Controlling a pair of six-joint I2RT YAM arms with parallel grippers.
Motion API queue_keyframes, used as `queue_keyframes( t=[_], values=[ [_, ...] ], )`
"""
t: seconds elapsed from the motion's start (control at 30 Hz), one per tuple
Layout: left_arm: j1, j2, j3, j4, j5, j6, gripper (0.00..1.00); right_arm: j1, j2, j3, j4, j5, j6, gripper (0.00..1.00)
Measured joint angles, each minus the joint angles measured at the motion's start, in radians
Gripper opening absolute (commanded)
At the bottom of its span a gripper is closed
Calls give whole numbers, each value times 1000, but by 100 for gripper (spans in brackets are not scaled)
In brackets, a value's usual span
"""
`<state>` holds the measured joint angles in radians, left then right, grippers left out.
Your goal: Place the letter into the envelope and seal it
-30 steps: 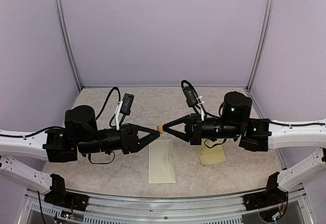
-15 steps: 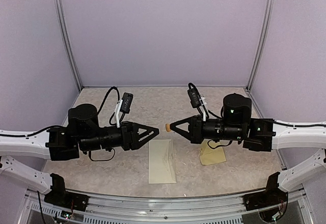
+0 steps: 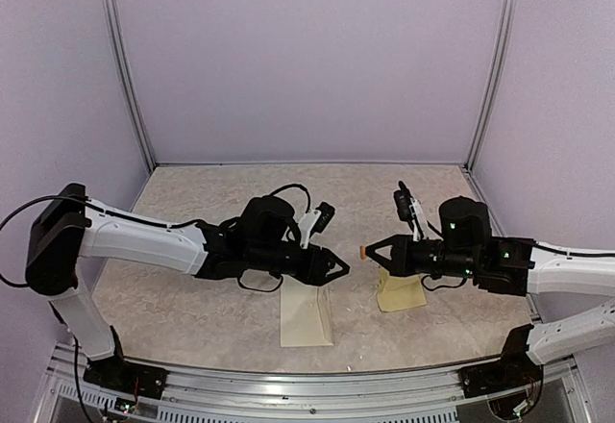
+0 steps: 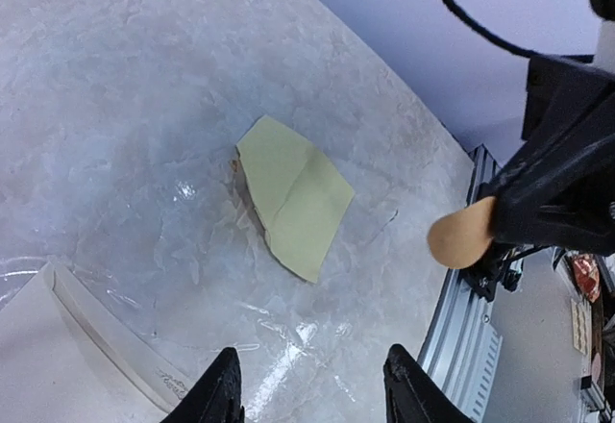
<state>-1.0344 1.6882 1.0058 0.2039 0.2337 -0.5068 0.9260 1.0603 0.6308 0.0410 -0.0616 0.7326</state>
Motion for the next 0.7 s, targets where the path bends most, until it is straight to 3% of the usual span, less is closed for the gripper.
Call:
queue_keyframes(
  t=[0.3,0.7],
  values=[
    [63,270,149,-87,70,109,43,-1,-10,-11,-11,-1,18,0],
    [124,294,74,-113,63,157,41,0,42,-3,-9,-55,-2,0]
  ],
)
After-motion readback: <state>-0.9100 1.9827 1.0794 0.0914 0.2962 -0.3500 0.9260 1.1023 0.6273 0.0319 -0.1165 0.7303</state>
